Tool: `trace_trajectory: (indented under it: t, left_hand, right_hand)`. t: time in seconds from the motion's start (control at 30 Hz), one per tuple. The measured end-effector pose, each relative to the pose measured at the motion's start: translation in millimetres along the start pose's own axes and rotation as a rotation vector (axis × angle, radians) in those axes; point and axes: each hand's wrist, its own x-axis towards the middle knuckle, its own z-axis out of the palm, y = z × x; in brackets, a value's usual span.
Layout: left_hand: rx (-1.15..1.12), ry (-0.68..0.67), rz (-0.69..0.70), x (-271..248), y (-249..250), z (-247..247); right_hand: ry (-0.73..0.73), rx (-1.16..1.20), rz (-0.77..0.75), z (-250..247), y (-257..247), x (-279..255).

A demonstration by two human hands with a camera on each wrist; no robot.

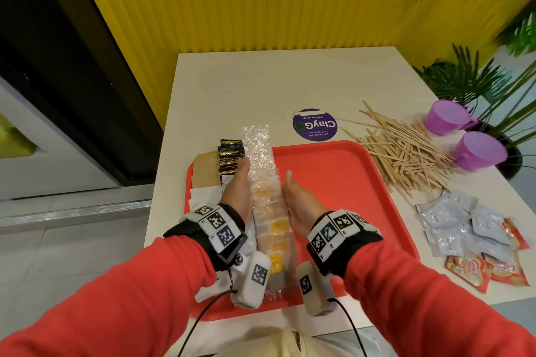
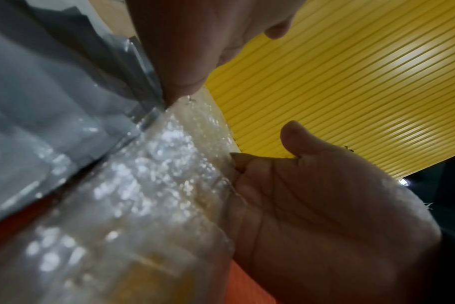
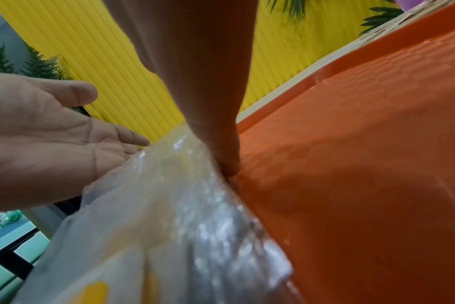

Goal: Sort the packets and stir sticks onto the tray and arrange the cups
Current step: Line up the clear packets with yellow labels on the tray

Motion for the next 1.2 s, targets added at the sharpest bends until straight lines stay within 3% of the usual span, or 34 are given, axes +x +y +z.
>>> trace_trajectory:
  t: [0.37, 0.63, 0.7, 0.9, 1.2]
  left_hand:
    - [0.027, 0.020, -0.074, -4, 17, 11]
    - [0.000, -0.101, -0.003, 6, 22, 7]
    - [0.007, -0.094, -0.043, 16, 18, 3]
    - [0.096, -0.024, 0.032, 8, 39, 16]
    - [0.028, -0.010, -0.089, 26, 49, 20]
  right_hand:
    - [0.032, -0.033, 0.017, 5, -17, 8]
    - [0.092, -0.148, -0.011, 6, -32, 16]
    - [0.070, -0.148, -0.009, 4, -37, 19]
    - [0.142, -0.113, 0.066, 1, -43, 35]
    - [0.124, -0.088, 0.058, 9, -48, 50]
